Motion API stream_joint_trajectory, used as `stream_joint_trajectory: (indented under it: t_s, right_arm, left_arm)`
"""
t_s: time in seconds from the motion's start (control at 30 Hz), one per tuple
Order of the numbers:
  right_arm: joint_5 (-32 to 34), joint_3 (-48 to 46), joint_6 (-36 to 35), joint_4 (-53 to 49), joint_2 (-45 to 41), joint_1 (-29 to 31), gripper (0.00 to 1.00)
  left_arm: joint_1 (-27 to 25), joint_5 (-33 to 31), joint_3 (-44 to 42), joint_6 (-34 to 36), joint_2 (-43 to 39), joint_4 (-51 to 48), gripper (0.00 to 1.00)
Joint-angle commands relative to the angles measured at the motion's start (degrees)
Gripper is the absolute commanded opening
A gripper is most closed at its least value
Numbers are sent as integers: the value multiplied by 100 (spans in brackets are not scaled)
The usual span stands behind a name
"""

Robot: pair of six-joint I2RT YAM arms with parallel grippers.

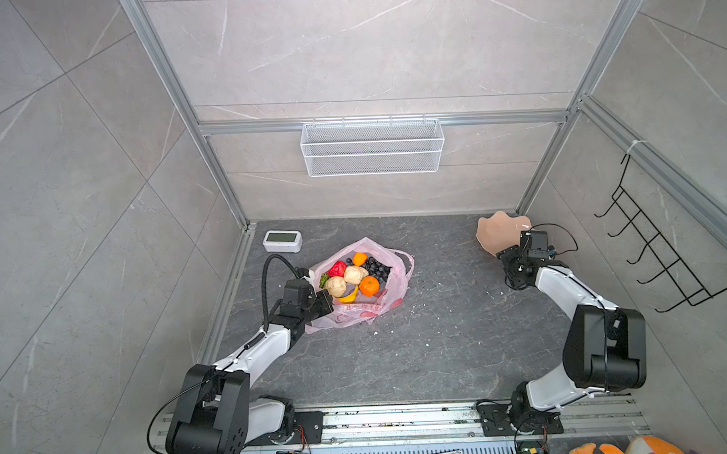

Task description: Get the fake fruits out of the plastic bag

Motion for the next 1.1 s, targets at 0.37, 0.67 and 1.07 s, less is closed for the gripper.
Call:
stream_joint_trajectory:
  t_s: [0.37, 0.67, 1.07]
  right_arm:
    - [-497, 385, 483, 867, 1190, -571, 72]
    - [-662, 786, 426, 942, 1694, -602, 71]
    - [-761, 1141, 489, 679, 2084, -690, 29]
  left_arm:
    - [-6, 146, 44, 107, 22, 233, 0]
    - [-9, 157, 62, 122, 110, 261, 0]
    - [0, 141, 77, 131, 160, 262, 0]
